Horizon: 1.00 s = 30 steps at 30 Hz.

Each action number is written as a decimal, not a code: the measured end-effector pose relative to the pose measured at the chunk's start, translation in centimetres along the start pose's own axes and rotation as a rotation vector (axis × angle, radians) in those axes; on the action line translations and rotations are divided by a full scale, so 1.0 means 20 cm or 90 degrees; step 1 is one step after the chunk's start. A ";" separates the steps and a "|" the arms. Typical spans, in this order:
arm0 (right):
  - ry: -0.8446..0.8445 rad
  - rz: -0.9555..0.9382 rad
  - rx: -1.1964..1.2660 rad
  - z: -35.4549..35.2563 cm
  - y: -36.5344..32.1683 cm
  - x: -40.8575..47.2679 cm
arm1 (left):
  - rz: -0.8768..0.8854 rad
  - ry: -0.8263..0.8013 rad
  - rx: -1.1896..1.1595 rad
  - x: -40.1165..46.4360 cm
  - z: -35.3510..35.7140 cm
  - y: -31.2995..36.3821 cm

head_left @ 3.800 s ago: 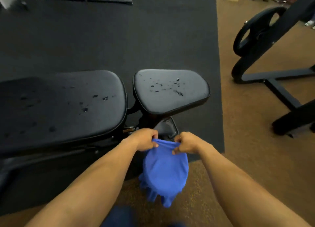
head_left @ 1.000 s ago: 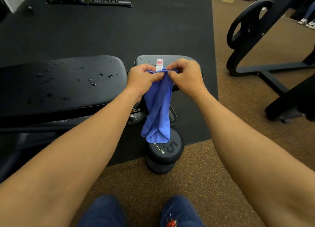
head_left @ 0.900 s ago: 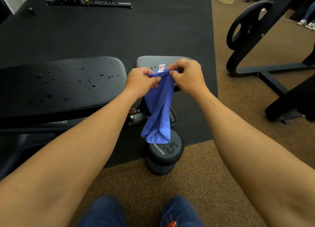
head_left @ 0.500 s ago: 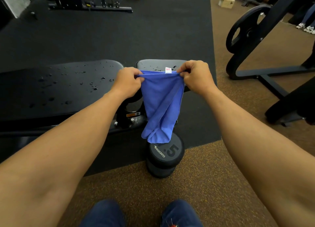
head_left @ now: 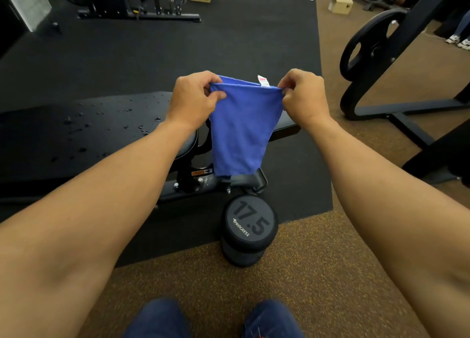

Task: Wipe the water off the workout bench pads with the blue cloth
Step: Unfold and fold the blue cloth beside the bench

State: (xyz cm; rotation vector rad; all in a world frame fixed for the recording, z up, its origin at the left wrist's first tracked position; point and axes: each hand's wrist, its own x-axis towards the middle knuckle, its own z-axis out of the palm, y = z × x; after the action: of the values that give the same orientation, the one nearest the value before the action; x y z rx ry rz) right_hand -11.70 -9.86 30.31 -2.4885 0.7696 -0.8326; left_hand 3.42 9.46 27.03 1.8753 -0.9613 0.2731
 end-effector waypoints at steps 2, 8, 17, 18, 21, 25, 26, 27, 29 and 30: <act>0.008 0.011 0.024 0.00 -0.01 0.01 | 0.015 0.009 0.001 0.01 0.00 0.01; -0.007 0.050 0.025 0.01 0.00 0.00 | 0.032 0.024 0.005 0.00 0.02 -0.01; -0.046 0.096 -0.011 0.04 0.05 -0.03 | -0.045 -0.080 0.017 -0.02 0.03 -0.04; -0.051 0.103 -0.010 0.04 0.05 -0.03 | -0.059 -0.107 0.050 -0.01 0.03 -0.04; -0.082 0.122 0.006 0.05 0.06 -0.04 | -0.117 -0.170 0.083 -0.01 0.04 -0.04; -0.156 0.186 0.153 0.08 0.08 -0.06 | -0.235 -0.260 -0.066 -0.03 0.05 -0.10; -0.167 0.197 0.195 0.08 0.08 -0.06 | -0.253 -0.277 -0.108 -0.03 0.05 -0.10; -0.172 0.206 0.233 0.08 0.07 -0.07 | -0.273 -0.280 -0.149 -0.04 0.05 -0.10; -0.158 0.207 0.296 0.08 0.06 -0.07 | -0.312 -0.271 -0.235 -0.05 0.06 -0.09; -0.144 0.199 0.318 0.08 0.05 -0.07 | -0.330 -0.262 -0.272 -0.06 0.07 -0.07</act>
State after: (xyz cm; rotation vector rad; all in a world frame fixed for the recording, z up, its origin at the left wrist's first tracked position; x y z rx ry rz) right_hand -12.04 -9.35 28.04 -1.9170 0.7365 -0.5375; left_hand 3.44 9.24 24.77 1.7280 -0.6867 -0.6037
